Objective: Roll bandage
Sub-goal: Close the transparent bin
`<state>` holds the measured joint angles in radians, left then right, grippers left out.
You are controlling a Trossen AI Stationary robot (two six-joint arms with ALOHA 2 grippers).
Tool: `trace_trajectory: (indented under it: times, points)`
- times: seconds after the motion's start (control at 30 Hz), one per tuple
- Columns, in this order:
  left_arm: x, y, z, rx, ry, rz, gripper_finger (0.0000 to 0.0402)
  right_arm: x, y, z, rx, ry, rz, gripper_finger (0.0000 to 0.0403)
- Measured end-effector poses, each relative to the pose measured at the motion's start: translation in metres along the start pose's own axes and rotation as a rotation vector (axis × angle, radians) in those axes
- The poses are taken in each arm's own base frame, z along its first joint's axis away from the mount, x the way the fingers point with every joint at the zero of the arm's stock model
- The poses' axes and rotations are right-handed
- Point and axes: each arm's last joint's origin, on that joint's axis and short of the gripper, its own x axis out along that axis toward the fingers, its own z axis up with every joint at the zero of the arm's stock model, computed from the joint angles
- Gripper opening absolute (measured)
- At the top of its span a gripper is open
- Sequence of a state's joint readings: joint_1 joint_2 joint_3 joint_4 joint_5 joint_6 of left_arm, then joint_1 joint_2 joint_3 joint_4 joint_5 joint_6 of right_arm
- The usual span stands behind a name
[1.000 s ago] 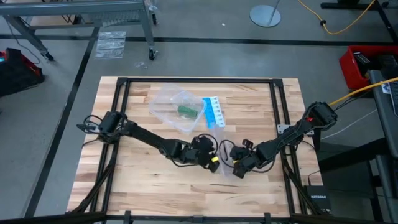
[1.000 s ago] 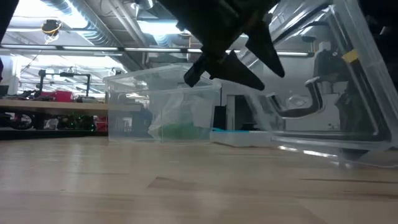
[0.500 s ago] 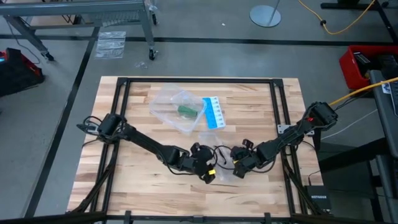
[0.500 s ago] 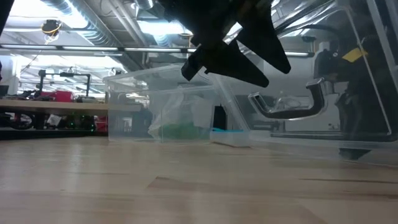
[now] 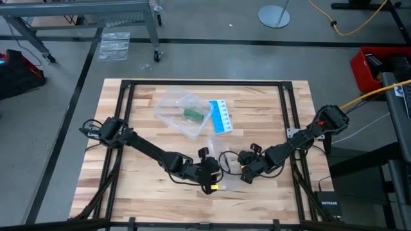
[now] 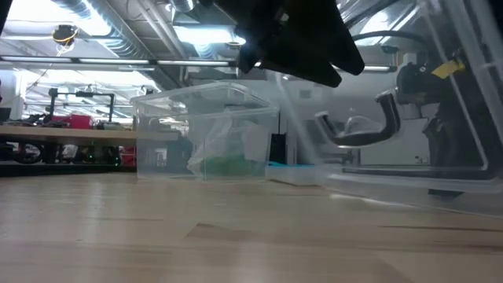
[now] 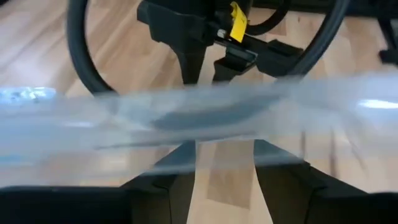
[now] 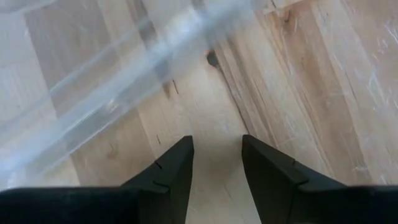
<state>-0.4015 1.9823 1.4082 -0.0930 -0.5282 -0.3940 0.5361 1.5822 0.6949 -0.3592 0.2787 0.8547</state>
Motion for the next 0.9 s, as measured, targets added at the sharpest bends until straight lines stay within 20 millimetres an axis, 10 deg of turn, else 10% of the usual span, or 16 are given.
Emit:
trace_trajectory:
  times: [0.9]
  points:
    - [0.004, 0.005, 0.014, -0.248, 0.029, -0.128, 0.0155, 0.000, 0.002, 0.002, 0.009, -0.014, 0.028, 0.0143]
